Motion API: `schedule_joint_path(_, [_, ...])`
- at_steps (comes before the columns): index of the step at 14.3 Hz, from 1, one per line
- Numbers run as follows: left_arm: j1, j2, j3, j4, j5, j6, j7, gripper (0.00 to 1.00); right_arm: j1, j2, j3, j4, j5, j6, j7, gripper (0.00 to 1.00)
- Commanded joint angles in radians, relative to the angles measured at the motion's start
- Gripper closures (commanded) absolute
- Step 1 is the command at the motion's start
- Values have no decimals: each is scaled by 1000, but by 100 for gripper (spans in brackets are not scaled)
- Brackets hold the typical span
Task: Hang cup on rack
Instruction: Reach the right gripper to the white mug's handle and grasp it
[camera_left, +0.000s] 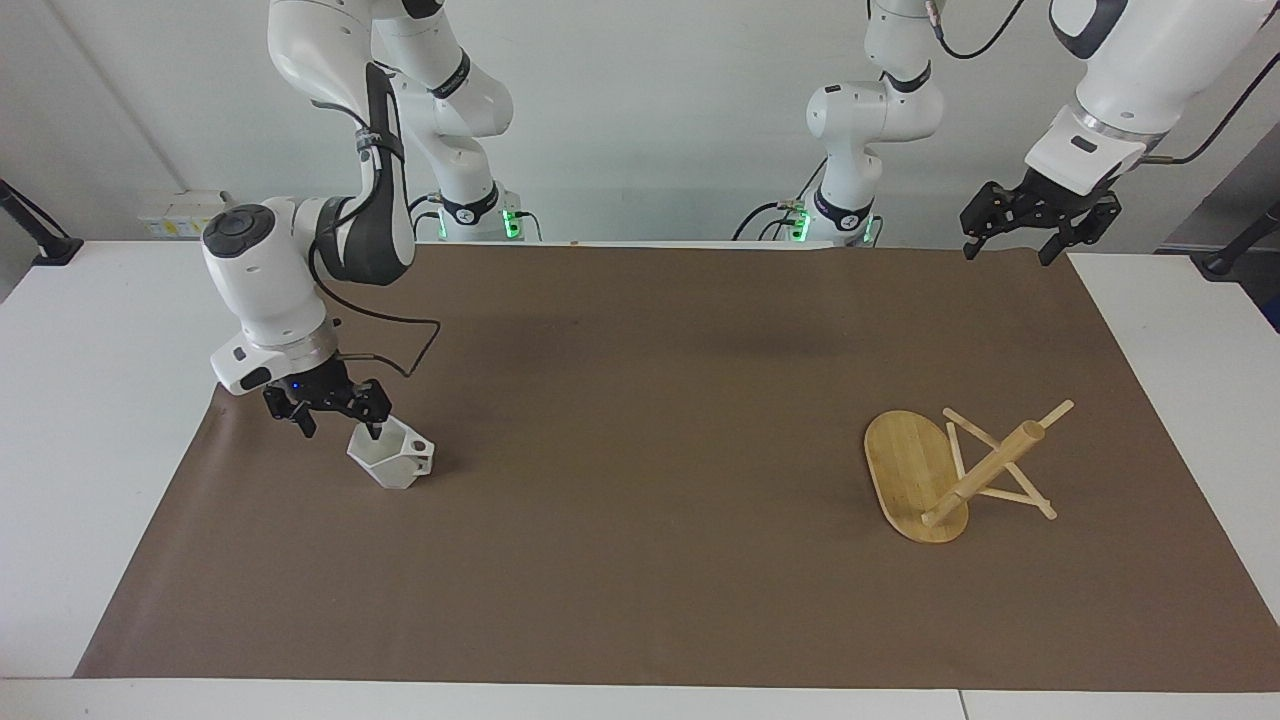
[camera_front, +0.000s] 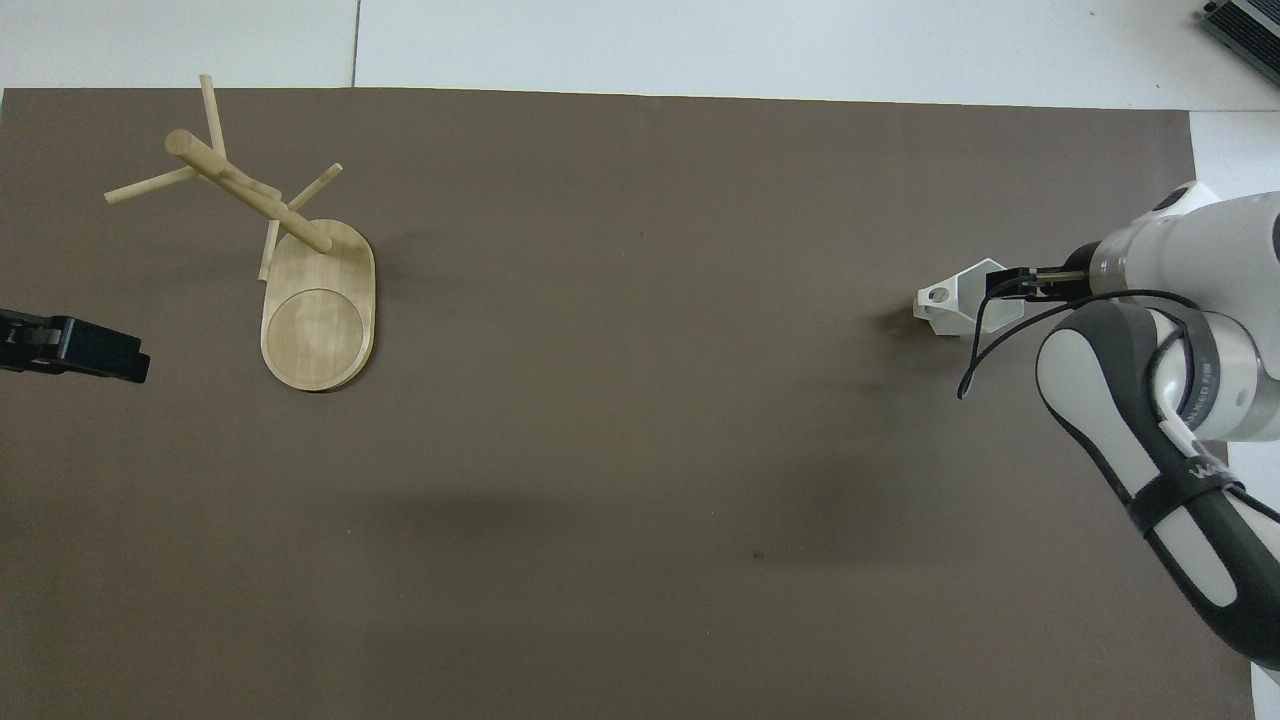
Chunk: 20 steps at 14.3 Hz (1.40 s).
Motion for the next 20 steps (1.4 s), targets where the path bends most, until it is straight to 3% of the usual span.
schedule_joint_path(1, [12,-7,-5,5,-2,-20,9,0,-5,7,4,-30,-20,55,-1,0])
schedule_joint_path(5, [12,-7,-5,5,-2,-20,9,0,-5,24,4,-33,-19,70,0,0])
schedule_joint_path(8, [12,-7,-5,5,-2,-20,7,0,-5,24,4,-33,-19,67,0,10])
schedule_joint_path(9, [12,-7,-5,5,-2,-20,9,0,-5,24,4,-33,-19,64,0,20])
schedule_joint_path(10, [12,-7,-5,5,-2,-20,9,0,-5,24,4,-33,-19,60,-1,36])
schedule_joint_path(13, [12,-7,-5,5,-2,-20,9,0,-5,22,4,-31,-19,49,0,95])
schedule_joint_path(14, [12,-7,-5,5,-2,-20,9,0,-5,22,4,-31,-19,47,2,100])
schedule_joint_path(20, [12,-7,-5,5,-2,-20,9,0,-5,24,10,-19,-17,26,22,100])
